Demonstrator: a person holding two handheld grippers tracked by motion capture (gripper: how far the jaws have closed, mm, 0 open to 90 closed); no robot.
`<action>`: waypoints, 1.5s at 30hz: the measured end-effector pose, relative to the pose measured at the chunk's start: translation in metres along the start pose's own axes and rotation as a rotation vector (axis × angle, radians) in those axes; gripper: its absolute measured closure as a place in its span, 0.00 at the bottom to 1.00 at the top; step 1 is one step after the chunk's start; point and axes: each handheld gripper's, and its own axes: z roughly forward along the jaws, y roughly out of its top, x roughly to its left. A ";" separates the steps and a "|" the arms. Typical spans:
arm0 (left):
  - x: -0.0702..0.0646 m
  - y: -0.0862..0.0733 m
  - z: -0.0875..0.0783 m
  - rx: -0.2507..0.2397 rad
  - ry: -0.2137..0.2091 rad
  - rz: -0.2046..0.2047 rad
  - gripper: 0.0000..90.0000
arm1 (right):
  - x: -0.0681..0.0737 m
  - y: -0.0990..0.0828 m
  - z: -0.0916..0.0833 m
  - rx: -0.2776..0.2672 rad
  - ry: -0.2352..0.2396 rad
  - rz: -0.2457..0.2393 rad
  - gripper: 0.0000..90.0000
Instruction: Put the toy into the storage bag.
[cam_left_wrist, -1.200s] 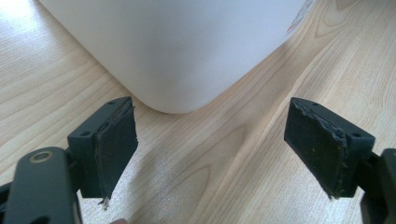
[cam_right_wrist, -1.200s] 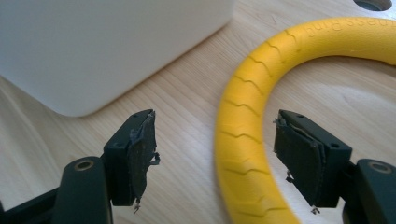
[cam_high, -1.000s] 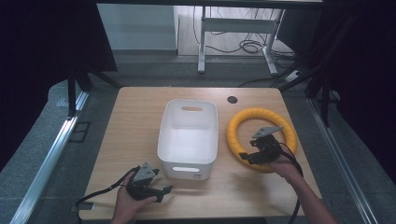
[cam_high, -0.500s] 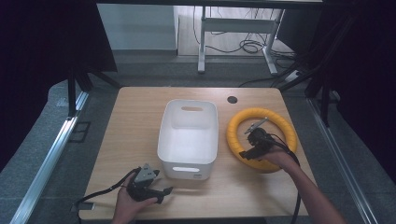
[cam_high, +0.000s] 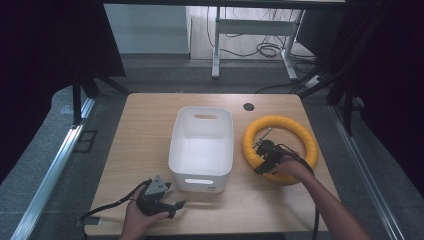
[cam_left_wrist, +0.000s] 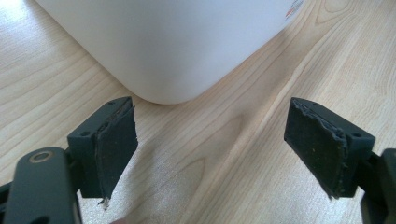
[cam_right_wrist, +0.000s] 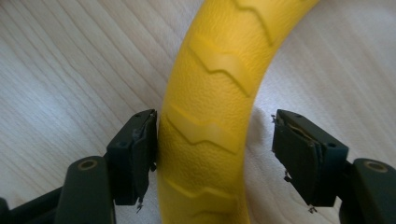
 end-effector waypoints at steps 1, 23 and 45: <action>0.000 0.000 0.000 0.001 0.000 0.001 0.19 | 0.000 0.001 0.004 0.019 0.002 -0.002 0.36; 0.000 -0.001 0.003 0.008 -0.002 0.004 0.19 | -0.008 0.005 -0.003 0.017 0.112 0.030 0.56; 0.000 -0.001 0.003 0.001 -0.004 -0.001 0.19 | -0.046 -0.016 -0.085 -0.394 0.260 0.189 0.57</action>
